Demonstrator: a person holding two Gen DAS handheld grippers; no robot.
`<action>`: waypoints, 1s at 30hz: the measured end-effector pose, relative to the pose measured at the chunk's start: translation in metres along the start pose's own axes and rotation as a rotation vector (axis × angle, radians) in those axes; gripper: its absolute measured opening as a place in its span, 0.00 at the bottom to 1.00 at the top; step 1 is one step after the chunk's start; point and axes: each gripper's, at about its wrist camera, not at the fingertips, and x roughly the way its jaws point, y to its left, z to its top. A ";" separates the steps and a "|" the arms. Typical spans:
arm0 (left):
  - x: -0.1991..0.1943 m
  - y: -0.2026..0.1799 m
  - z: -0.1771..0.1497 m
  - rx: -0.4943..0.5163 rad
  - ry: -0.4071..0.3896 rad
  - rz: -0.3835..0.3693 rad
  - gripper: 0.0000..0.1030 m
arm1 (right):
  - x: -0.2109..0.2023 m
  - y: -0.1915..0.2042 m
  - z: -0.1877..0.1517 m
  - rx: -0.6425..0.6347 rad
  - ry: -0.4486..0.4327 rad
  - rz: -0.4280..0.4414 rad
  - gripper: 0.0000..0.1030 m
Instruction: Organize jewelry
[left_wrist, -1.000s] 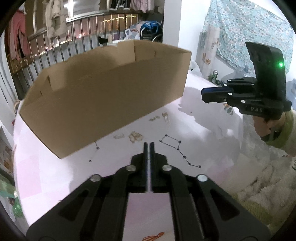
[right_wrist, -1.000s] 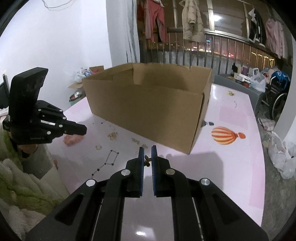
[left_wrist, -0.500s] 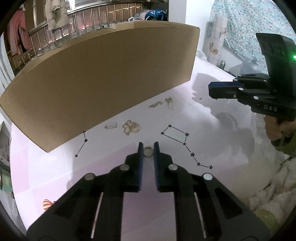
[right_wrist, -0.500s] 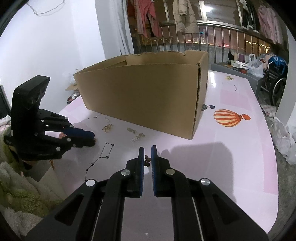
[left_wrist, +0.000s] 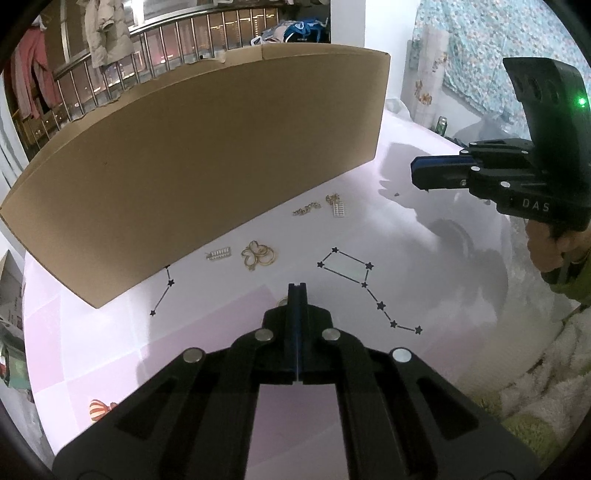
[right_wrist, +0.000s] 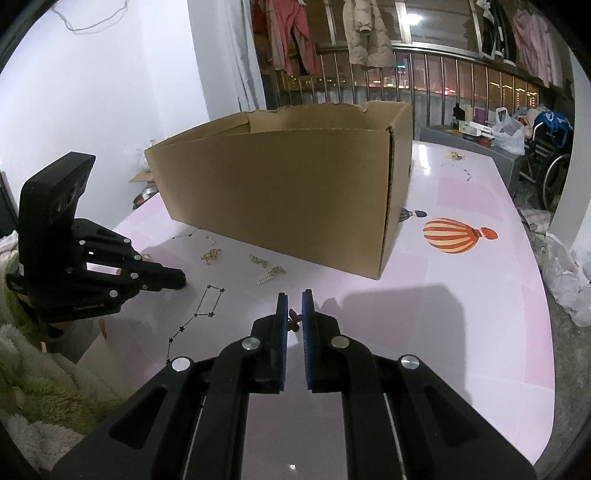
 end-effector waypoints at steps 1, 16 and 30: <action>0.000 0.001 0.000 -0.002 -0.002 -0.002 0.00 | -0.001 0.000 0.000 0.000 -0.001 -0.002 0.08; -0.016 0.015 -0.001 -0.076 -0.032 0.000 0.00 | -0.001 0.001 0.003 -0.006 -0.007 -0.001 0.08; -0.003 0.014 -0.005 -0.170 0.053 -0.073 0.17 | 0.002 0.000 0.001 -0.001 0.004 0.001 0.08</action>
